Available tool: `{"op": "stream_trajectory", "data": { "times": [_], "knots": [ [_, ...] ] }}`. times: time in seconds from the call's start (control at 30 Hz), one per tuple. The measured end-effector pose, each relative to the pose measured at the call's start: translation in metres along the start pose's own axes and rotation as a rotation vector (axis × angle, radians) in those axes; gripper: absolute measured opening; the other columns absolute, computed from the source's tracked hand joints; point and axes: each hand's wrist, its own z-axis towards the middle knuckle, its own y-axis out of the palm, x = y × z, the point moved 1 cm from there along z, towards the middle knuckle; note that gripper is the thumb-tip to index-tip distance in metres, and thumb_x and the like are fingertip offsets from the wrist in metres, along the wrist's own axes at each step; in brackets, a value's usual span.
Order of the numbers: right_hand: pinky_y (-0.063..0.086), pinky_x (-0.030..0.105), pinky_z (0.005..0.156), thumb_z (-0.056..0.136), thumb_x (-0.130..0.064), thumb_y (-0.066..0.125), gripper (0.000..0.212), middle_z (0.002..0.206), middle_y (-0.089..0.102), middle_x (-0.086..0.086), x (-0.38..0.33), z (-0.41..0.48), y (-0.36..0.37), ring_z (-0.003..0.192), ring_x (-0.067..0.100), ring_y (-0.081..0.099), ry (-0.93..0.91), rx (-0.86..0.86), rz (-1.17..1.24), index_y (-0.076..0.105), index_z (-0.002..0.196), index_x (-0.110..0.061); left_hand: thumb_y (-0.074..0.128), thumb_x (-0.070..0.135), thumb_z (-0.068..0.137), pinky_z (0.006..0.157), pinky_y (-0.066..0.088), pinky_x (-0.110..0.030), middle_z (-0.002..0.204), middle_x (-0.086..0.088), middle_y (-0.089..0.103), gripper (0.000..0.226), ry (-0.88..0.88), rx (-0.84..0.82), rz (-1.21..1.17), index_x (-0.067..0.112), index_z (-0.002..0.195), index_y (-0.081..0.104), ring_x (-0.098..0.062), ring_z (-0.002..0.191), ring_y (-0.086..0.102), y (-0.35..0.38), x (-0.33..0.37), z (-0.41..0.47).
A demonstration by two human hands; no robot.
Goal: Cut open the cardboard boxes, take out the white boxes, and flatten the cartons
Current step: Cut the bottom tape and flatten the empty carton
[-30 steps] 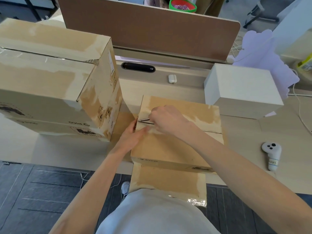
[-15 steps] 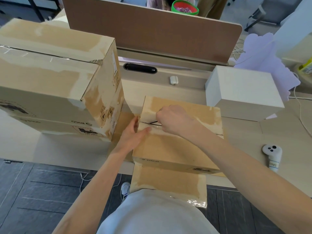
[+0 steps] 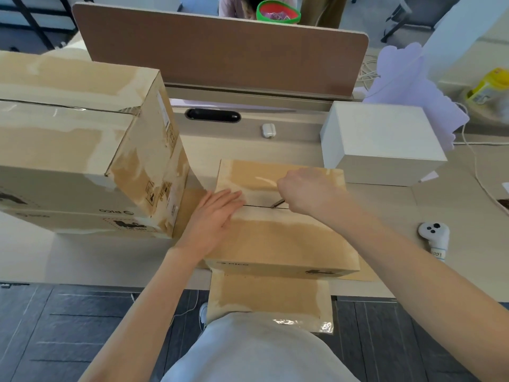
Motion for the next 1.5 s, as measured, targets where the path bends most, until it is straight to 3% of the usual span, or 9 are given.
{"op": "stream_trajectory", "data": {
  "times": [0.07,0.23,0.47,0.63,0.9,1.1,1.27,1.37,1.5],
  "knots": [
    [0.038,0.030,0.067,0.091,-0.005,0.050,0.025,0.110,0.062,0.007,0.009,-0.003,0.007,0.101,0.029,0.061,0.023,-0.008,0.042,0.061,0.112,-0.014,0.060,-0.013,0.079,0.114,0.030,-0.048,0.143,0.000,0.051,0.062,0.037,-0.003,-0.005,0.018,0.132,0.058,-0.024,0.136,0.043,0.002,0.011,0.005],
    [0.040,0.030,0.067,0.090,-0.007,0.053,0.024,0.108,0.062,0.007,0.022,-0.006,0.021,0.098,0.029,0.061,0.050,0.010,0.086,0.062,0.111,-0.016,0.062,-0.002,0.087,0.103,0.045,-0.040,0.132,-0.004,0.061,0.036,0.113,0.042,-0.071,0.008,0.122,0.066,-0.027,0.122,0.054,0.013,0.048,0.022],
    [0.046,0.032,0.074,0.090,-0.005,0.050,0.028,0.112,0.060,0.007,0.041,-0.016,0.034,0.098,0.028,0.060,0.071,-0.022,0.155,0.062,0.112,-0.018,0.041,0.022,0.097,0.110,0.036,-0.029,0.137,0.006,0.057,0.039,0.028,0.002,-0.074,0.014,0.129,0.062,-0.017,0.131,0.046,0.023,0.054,0.021],
    [0.042,0.031,0.073,0.093,-0.006,0.050,0.029,0.116,0.059,0.007,0.045,-0.017,0.037,0.104,0.029,0.059,0.059,-0.017,0.167,0.060,0.117,-0.017,0.051,0.012,0.097,0.109,0.035,-0.027,0.136,0.007,0.058,0.033,-0.016,0.031,-0.051,0.015,0.128,0.062,-0.016,0.131,0.046,0.027,0.057,0.018],
    [0.044,0.032,0.071,0.089,-0.003,0.049,0.032,0.110,0.063,0.007,0.046,-0.019,0.041,0.098,0.029,0.061,-0.024,0.010,0.120,0.064,0.114,-0.018,0.048,0.040,0.089,0.071,0.050,-0.037,0.098,0.002,0.059,0.036,-0.070,0.050,0.162,0.017,0.109,0.068,-0.023,0.091,0.055,0.024,0.074,0.030],
    [0.039,0.030,0.069,0.089,-0.008,0.049,0.030,0.113,0.063,0.008,0.030,-0.015,0.035,0.101,0.031,0.060,-0.058,0.026,0.187,0.064,0.113,-0.018,0.054,0.035,0.091,0.076,0.048,-0.036,0.101,0.002,0.053,0.030,-0.103,0.036,0.117,0.019,0.115,0.064,-0.021,0.094,0.050,0.016,0.052,0.015],
    [0.034,0.031,0.069,0.090,-0.004,0.047,0.025,0.112,0.064,0.011,0.004,-0.011,0.019,0.103,0.032,0.061,-0.103,0.103,0.122,0.064,0.107,-0.012,0.066,0.004,0.080,0.091,0.040,-0.038,0.101,-0.002,0.054,0.036,-0.127,0.106,0.121,0.013,0.115,0.064,-0.020,0.098,0.044,0.012,0.048,0.017],
    [0.036,0.031,0.070,0.090,-0.004,0.049,0.026,0.113,0.064,0.010,0.006,-0.014,0.018,0.105,0.032,0.061,-0.077,0.088,0.105,0.065,0.108,-0.014,0.053,0.008,0.090,0.111,0.032,-0.052,0.132,-0.009,0.053,0.039,-0.121,0.073,0.115,0.012,0.129,0.055,-0.027,0.128,0.044,0.020,0.054,0.022],
    [0.040,0.032,0.071,0.089,-0.004,0.049,0.032,0.115,0.062,0.009,0.031,-0.024,0.031,0.104,0.031,0.060,-0.013,0.010,0.132,0.064,0.115,-0.015,0.023,0.028,0.099,0.120,0.014,-0.040,0.155,-0.004,0.033,0.049,-0.154,-0.019,0.206,0.021,0.145,0.039,-0.022,0.146,0.023,0.026,0.050,0.017]
  ]
}}
